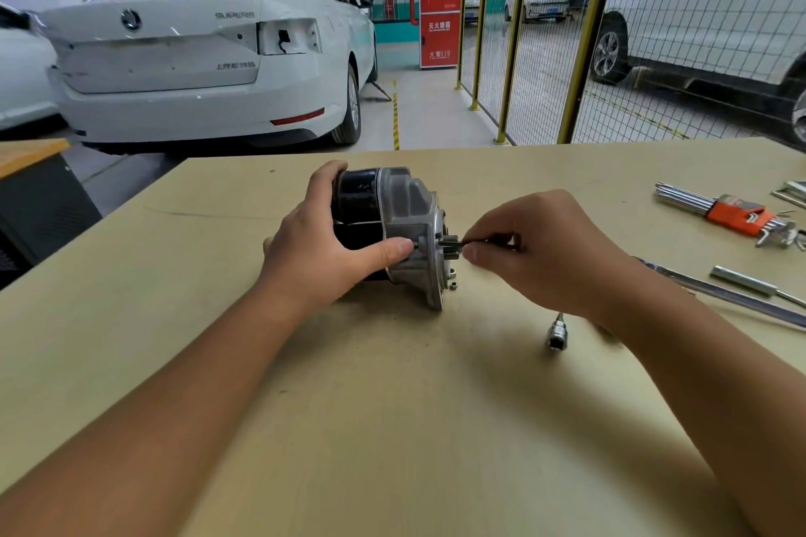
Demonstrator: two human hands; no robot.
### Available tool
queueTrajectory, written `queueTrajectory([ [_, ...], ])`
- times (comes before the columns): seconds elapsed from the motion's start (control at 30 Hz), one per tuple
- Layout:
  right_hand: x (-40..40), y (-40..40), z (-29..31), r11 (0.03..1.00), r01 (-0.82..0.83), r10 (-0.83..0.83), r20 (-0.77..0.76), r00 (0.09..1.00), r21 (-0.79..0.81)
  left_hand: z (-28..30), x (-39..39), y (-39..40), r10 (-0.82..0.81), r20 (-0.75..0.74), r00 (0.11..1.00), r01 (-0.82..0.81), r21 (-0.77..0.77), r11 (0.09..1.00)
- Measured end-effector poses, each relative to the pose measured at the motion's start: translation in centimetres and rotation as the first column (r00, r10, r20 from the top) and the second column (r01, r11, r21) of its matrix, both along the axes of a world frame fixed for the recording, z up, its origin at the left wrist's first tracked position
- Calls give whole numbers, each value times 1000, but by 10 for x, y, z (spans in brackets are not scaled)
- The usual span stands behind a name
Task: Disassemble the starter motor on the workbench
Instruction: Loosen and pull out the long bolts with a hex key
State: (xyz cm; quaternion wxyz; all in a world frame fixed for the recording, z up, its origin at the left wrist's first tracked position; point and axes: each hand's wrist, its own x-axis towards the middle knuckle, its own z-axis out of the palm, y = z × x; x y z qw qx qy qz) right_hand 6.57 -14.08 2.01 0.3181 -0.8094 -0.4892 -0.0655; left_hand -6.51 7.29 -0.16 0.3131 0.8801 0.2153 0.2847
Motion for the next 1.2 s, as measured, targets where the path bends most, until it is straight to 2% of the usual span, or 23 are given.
queueTrajectory([
  [0.2,0,0,6,997,13,-4,128,992,-73,0,0,0,-2,-6,1000,2,5,1000],
  [0.37,2,-1,8,988,-1,23,139,990,-152,-1,1,0,6,-10,1000,-6,0,1000],
  [0.5,-3,-2,6,975,139,-73,337,938,-175,0,0,0,4,-16,1000,-3,2,1000],
  [0.57,-2,-3,6,974,167,-99,369,924,-156,0,1,0,3,-13,1000,-3,4,1000],
  [0.8,-5,1,5,985,120,-74,324,943,-124,2,-1,0,0,-23,1000,0,-1,1000],
  [1.0,-2,3,2,1000,18,-15,125,992,-26,1,-1,1,-6,-19,1000,6,-5,1000],
  [1.2,1,3,2,997,20,-12,104,994,-73,0,-1,3,-15,-1,1000,15,-13,1000],
])
